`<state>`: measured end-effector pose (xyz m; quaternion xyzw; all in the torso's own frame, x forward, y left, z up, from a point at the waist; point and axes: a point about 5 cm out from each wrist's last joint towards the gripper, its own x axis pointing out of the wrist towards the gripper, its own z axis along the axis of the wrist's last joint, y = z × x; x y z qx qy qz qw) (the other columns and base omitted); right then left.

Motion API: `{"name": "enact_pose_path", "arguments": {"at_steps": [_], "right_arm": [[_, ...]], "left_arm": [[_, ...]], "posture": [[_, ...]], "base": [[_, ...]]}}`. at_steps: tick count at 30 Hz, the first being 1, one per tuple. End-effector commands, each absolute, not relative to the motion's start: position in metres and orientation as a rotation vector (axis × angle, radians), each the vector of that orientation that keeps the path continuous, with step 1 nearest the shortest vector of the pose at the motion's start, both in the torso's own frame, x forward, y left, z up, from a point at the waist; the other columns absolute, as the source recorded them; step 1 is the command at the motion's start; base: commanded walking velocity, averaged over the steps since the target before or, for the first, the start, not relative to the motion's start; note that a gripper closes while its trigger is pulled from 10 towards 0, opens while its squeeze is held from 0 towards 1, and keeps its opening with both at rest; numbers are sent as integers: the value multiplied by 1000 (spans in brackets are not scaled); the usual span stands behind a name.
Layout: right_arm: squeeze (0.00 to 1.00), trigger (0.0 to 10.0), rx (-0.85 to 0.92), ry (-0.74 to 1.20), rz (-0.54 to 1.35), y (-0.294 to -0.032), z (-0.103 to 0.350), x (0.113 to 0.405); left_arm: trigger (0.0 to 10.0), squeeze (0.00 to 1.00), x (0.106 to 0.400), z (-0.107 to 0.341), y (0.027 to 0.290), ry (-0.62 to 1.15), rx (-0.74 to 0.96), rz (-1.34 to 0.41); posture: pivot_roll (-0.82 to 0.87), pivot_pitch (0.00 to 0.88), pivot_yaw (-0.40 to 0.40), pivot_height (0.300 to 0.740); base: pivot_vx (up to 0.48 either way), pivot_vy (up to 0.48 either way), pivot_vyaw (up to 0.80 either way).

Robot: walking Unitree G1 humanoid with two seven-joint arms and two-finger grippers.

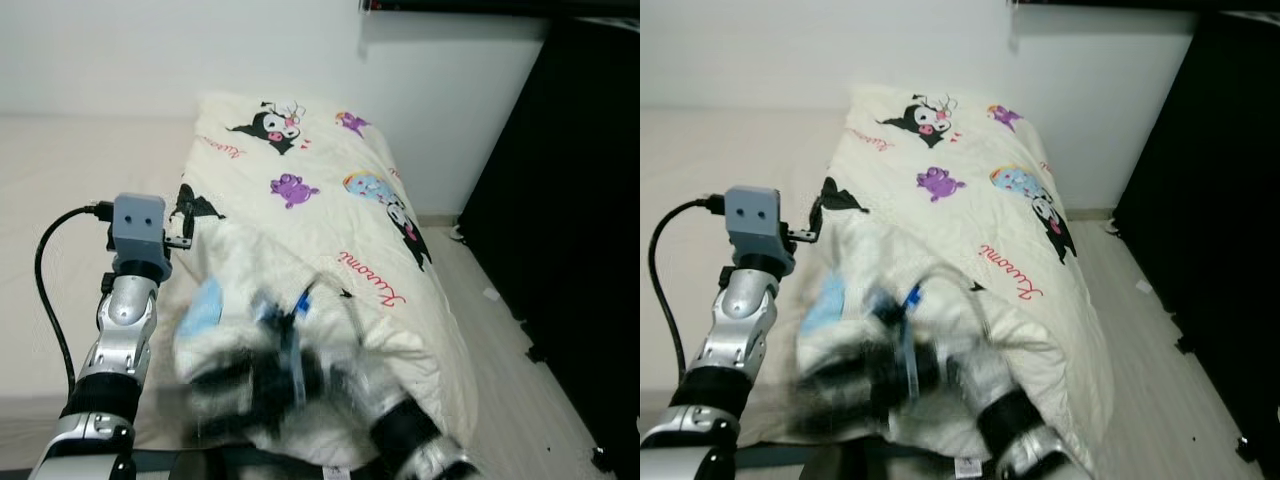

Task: Clean up the room

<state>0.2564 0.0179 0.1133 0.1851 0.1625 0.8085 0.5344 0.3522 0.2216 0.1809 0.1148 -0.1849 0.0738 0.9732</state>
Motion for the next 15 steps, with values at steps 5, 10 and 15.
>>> {"name": "enact_pose_path", "arguments": {"at_steps": [5,10,15], "right_arm": [[1000,10000,642,-22,1954,-9,201,268],[1000,10000,672,-215,1823,-47,233,270],[1000,10000,631,-331,1634,-73,247,283]], "left_arm": [[10000,0,355,183,206,-370,188,57],[10000,0,359,186,194,-338,112,-51],[10000,0,359,188,184,-309,60,-144]], "posture": [[91,45,-70,489],[84,49,-66,489],[80,52,-64,489]], "base": [[0,0,0],[0,0,0],[0,0,0]]}}
